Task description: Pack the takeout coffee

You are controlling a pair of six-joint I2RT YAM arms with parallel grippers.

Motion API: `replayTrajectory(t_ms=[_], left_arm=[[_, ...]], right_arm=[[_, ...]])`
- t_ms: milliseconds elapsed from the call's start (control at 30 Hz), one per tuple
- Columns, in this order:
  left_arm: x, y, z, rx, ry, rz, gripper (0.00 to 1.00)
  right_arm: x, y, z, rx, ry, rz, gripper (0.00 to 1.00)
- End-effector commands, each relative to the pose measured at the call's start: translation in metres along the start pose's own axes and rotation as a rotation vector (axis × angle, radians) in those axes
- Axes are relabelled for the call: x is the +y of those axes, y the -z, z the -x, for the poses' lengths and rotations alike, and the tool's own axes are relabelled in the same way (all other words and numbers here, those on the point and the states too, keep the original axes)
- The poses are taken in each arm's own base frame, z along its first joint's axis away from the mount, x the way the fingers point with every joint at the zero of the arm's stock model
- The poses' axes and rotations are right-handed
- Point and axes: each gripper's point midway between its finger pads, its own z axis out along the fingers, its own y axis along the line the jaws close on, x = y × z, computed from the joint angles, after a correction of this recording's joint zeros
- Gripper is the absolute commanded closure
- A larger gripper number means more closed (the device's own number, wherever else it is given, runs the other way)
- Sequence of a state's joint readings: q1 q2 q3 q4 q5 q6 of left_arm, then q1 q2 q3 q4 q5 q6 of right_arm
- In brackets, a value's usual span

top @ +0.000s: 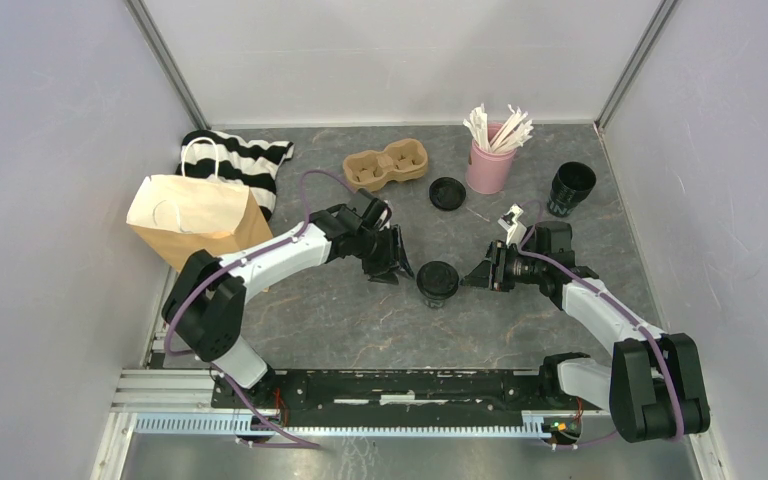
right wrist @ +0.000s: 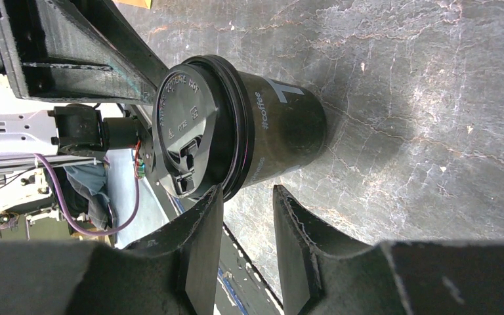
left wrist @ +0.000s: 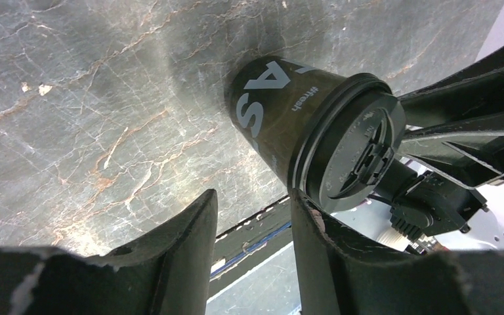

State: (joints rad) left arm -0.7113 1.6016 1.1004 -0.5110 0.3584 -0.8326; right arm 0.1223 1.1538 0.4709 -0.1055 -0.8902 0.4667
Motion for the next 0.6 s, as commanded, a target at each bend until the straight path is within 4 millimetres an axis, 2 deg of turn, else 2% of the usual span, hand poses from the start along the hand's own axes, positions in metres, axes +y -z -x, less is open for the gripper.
replayTrajectory(t_ms=[0,400,567], left_arm=[[-0.023,0.014,0.005,-0.047,-0.049,-0.099,0.46],[-0.025,0.004,0.011,-0.033,-0.072,-0.096,0.46],[-0.020,0.000,0.011,-0.021,-0.087,-0.069,0.47]], right_arm=[[0.012,0.002,0.017,-0.037,0.071,0.035,0.60],[0.013,0.002,0.020,-0.053,0.070,0.031,0.60],[0.014,0.003,0.022,-0.067,0.063,0.033,0.60]])
